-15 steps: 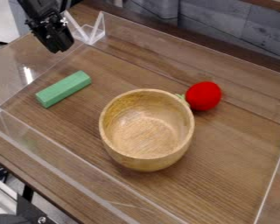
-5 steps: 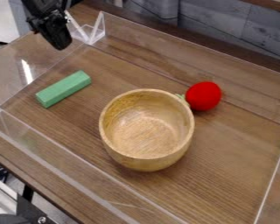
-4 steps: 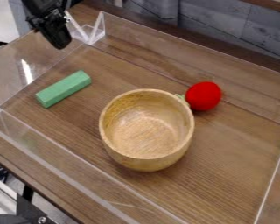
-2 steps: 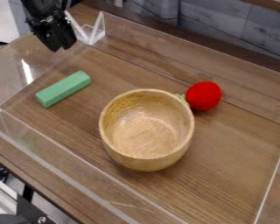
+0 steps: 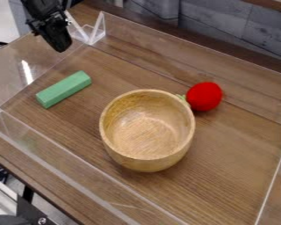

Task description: Remove the green stick from the brown bowl and put it on the table

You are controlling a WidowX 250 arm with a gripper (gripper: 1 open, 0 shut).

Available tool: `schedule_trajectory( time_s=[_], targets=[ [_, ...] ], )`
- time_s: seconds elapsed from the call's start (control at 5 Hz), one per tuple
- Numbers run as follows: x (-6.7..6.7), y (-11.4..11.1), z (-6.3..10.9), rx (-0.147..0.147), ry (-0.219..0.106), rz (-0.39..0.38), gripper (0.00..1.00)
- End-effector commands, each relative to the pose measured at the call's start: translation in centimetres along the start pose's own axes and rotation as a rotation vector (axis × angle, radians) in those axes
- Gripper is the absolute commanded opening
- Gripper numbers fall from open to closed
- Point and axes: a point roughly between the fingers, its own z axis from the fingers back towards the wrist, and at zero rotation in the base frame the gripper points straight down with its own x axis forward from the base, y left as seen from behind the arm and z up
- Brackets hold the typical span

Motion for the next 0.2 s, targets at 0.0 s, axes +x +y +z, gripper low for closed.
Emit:
schedule_trajectory(
  time_s=[0.0],
  targets=[
    [0.61, -1.41, 2.64, 0.06, -0.049, -0.038, 1.0]
  ],
)
